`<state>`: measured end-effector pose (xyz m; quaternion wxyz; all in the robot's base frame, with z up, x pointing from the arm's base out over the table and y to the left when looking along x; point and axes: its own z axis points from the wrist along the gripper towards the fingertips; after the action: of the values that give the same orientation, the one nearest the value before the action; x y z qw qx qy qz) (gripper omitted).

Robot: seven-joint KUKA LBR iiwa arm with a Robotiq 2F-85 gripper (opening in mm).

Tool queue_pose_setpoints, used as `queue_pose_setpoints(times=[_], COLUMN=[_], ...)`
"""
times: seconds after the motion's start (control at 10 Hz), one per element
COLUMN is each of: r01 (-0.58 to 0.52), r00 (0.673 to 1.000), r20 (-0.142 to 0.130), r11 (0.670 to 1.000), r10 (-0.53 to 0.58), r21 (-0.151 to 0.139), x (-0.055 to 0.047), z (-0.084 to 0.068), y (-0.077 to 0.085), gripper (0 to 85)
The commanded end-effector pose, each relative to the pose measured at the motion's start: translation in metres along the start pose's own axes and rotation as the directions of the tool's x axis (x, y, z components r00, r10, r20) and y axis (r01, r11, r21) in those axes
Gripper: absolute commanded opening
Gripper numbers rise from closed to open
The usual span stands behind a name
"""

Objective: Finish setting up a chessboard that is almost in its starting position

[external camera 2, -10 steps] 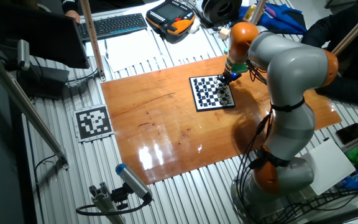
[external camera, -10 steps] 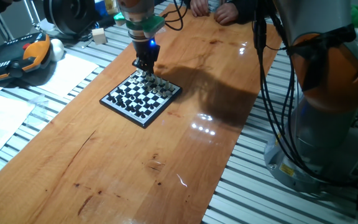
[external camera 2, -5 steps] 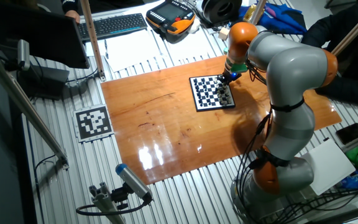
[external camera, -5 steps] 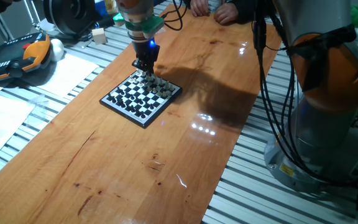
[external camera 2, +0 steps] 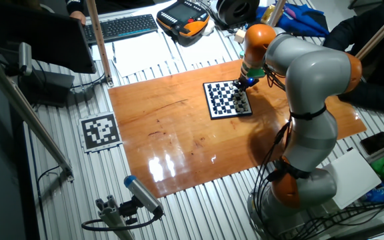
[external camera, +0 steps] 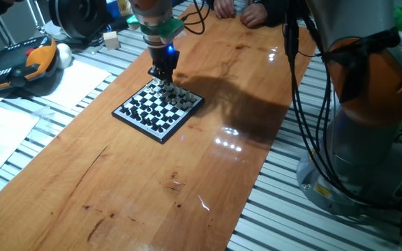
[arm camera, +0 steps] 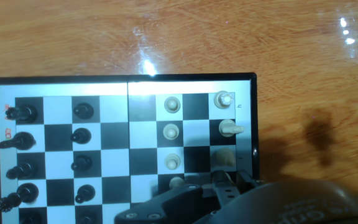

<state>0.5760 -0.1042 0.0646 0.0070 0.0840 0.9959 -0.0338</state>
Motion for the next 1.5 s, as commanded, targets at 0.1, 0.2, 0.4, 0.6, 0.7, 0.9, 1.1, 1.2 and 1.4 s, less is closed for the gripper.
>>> queue_pose_setpoints(times=[0.1, 0.2, 0.4, 0.6, 0.7, 0.9, 1.1, 1.2, 1.4], r01=[-0.004, -0.007, -0.010, -0.009, -0.009, -0.004, 0.000, 0.005, 0.013], r00=[1.000, 1.000, 1.000, 1.000, 1.000, 1.000, 1.000, 1.000, 1.000], r20=[-0.001, -0.003, -0.005, -0.006, -0.006, -0.009, -0.013, -0.017, -0.020], r11=[1.000, 1.000, 1.000, 1.000, 1.000, 1.000, 1.000, 1.000, 1.000], r10=[0.004, 0.007, 0.010, 0.009, 0.009, 0.004, 0.000, -0.005, -0.013], r21=[0.001, 0.001, 0.000, 0.000, 0.000, 0.001, -0.005, -0.008, -0.012], x=[0.0001, 0.0002, 0.0003, 0.0003, 0.0003, 0.0003, 0.0004, 0.0004, 0.0005], z=[0.0001, 0.0001, 0.0000, -0.0001, -0.0001, 0.0000, 0.0000, 0.0001, 0.0001], y=[0.0003, 0.0004, 0.0004, 0.0004, 0.0004, 0.0005, 0.0006, 0.0005, 0.0003], gripper=[34.0, 34.0, 34.0, 34.0, 34.0, 34.0, 17.0, 17.0, 0.0])
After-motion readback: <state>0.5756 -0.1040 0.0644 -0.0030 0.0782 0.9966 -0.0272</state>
